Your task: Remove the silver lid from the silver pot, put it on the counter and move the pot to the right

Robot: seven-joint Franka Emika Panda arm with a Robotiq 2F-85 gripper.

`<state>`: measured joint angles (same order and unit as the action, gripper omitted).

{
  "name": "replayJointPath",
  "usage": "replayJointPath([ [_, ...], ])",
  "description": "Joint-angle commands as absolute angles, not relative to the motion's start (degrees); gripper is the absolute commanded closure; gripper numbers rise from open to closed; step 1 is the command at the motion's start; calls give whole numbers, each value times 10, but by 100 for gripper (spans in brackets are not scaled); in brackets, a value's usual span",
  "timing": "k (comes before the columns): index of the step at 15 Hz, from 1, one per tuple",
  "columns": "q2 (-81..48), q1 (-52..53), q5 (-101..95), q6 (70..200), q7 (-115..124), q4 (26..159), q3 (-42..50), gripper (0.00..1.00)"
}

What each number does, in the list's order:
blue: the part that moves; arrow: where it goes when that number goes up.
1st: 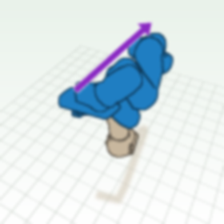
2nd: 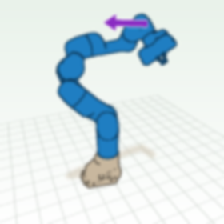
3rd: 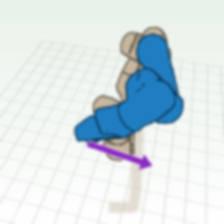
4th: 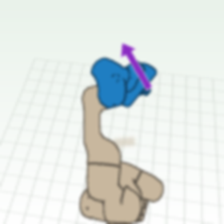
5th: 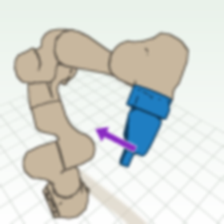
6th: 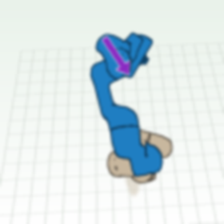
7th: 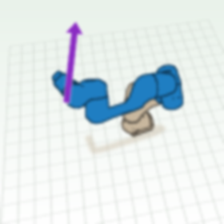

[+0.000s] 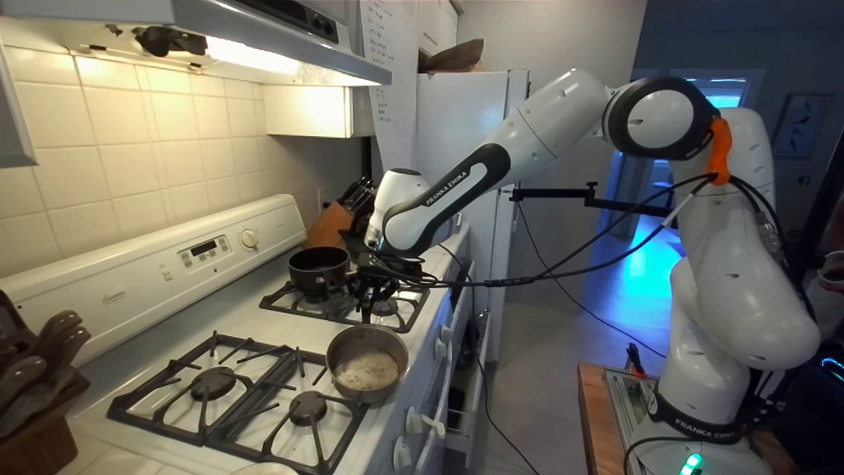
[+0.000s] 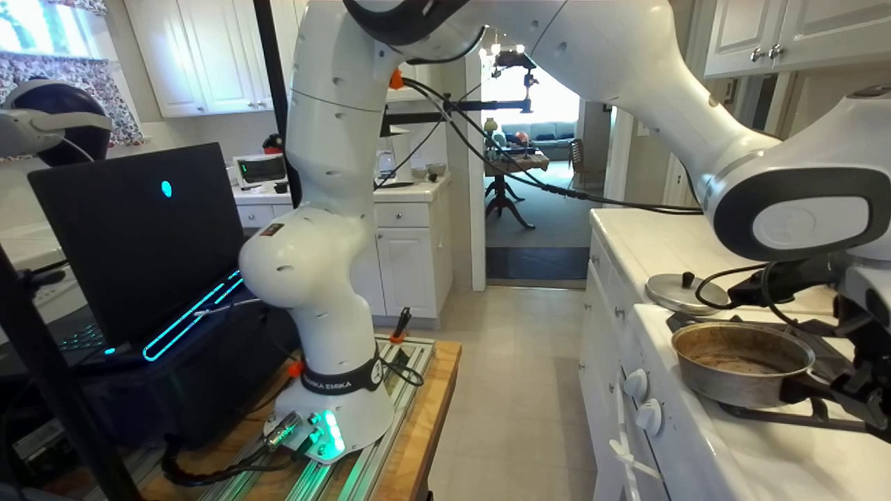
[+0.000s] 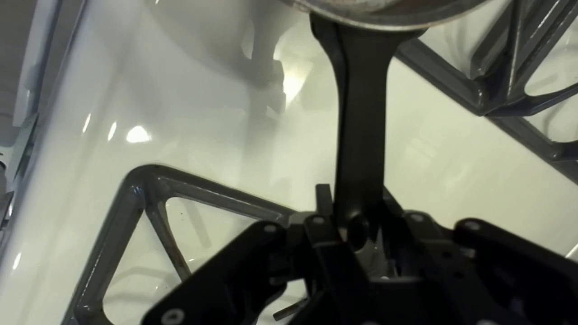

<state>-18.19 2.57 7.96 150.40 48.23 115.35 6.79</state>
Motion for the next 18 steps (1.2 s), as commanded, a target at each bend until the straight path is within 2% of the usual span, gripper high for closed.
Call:
replayJointPath([
  [1,-164,18,95,1529,509,1175,72,94],
  [18,-178,18,94,1546,546,1165,75,94],
])
